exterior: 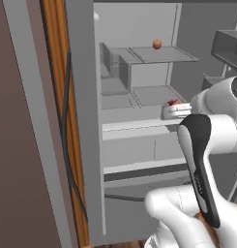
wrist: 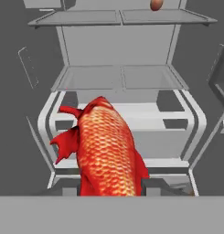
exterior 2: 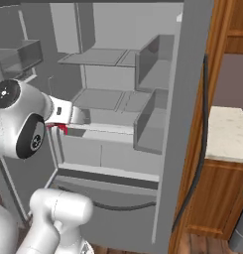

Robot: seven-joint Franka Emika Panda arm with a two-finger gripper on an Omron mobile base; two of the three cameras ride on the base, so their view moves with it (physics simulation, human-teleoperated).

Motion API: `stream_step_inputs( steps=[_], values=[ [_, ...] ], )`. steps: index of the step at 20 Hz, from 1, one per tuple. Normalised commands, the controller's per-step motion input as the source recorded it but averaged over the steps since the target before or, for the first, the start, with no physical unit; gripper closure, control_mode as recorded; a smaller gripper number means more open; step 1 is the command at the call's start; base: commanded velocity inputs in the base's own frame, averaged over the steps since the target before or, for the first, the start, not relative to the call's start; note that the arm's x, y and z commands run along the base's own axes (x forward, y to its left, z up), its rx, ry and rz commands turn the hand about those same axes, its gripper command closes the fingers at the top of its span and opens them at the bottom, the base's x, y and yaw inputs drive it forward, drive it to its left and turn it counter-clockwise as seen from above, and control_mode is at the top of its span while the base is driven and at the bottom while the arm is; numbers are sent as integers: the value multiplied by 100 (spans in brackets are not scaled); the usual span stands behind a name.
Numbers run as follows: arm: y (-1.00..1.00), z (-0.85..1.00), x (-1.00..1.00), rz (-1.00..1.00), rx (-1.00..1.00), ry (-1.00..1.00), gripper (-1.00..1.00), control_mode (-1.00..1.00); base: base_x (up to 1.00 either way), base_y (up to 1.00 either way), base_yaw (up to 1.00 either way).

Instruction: Take the fish out of the fridge, briefly rinse it in the sink, and place it on the tray next to the sink.

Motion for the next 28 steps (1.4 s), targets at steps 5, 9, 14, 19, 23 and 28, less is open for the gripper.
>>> stream_step_inputs(
  steps=[5, 9, 14, 19, 23, 28],
  values=[
    [0, 0, 0, 0, 0, 0, 100, 100, -100, 0, 3],
    [0, 0, 0, 0, 0, 0, 100, 100, -100, 0, -4],
    [0, 0, 0, 0, 0, 0, 100, 100, -100, 8, -50],
    [0, 0, 0, 0, 0, 0, 100, 100, -72, 6, -79],
    [0, 0, 0, 0, 0, 0, 100, 100, -46, 5, -91],
    [0, 0, 0, 0, 0, 0, 100, 100, -34, 2, -94]
  ],
)
